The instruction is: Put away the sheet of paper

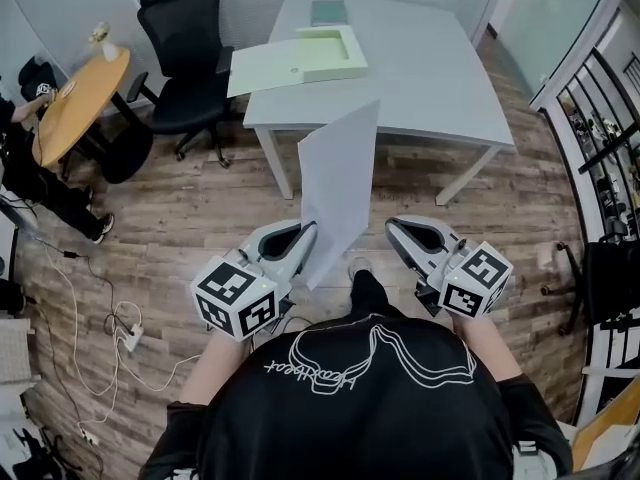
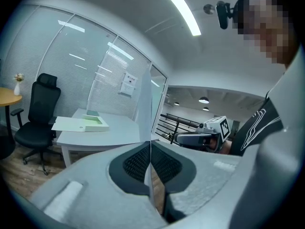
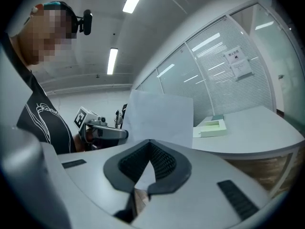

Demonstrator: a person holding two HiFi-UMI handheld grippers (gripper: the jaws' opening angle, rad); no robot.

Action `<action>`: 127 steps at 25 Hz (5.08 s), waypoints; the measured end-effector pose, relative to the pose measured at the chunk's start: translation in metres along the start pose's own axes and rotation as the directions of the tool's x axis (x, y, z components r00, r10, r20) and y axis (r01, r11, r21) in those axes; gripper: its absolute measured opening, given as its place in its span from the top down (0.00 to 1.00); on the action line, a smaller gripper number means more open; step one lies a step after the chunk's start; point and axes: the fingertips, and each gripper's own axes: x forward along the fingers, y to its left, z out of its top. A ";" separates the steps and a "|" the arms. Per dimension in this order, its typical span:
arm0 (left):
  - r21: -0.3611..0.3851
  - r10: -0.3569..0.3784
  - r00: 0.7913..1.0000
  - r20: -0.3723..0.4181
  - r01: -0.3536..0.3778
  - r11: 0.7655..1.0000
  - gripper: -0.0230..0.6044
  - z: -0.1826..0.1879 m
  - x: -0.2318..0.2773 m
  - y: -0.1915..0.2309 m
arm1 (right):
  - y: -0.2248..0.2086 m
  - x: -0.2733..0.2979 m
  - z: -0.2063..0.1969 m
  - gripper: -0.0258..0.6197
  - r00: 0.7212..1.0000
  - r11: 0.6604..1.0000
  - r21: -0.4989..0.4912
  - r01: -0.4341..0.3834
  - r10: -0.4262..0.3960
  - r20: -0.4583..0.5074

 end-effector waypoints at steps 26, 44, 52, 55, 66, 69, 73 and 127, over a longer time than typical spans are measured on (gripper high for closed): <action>0.013 0.097 0.993 -0.065 -0.097 0.995 0.95 0.112 0.274 0.166 | -0.335 0.090 0.072 0.95 1.000 0.996 0.090 -0.026 0.026 0.001; -0.077 0.080 0.993 -0.087 -0.086 0.993 0.95 0.145 0.327 0.323 | -0.417 0.218 0.089 0.95 0.997 0.989 0.145 -0.011 0.021 -0.071; -0.084 0.030 0.992 -0.123 -0.040 0.996 0.95 0.163 0.340 0.414 | -0.460 0.295 0.090 0.95 0.994 0.975 0.213 0.055 -0.033 -0.105; -0.101 0.022 0.992 -0.121 -0.035 0.994 0.95 0.170 0.334 0.442 | -0.470 0.316 0.089 0.94 0.995 0.967 0.248 0.057 -0.035 -0.095; -0.121 -0.015 0.992 -0.122 0.000 0.993 0.95 0.186 0.319 0.516 | -0.500 0.348 0.078 0.95 0.980 0.947 0.265 0.179 -0.147 -0.136; -0.120 -0.004 0.991 -0.137 -0.013 0.993 0.95 0.185 0.315 0.537 | -0.504 0.354 0.072 0.95 0.976 0.940 0.280 0.198 -0.164 -0.140; -0.112 0.009 0.987 -0.160 -0.027 0.993 0.95 0.181 0.317 0.551 | -0.512 0.353 0.064 0.95 0.972 0.930 0.295 0.217 -0.180 -0.149; -0.438 0.034 0.910 -0.414 -0.232 0.868 0.95 0.022 0.399 0.712 | -0.529 0.349 0.018 0.95 0.929 0.879 0.345 0.330 -0.237 -0.285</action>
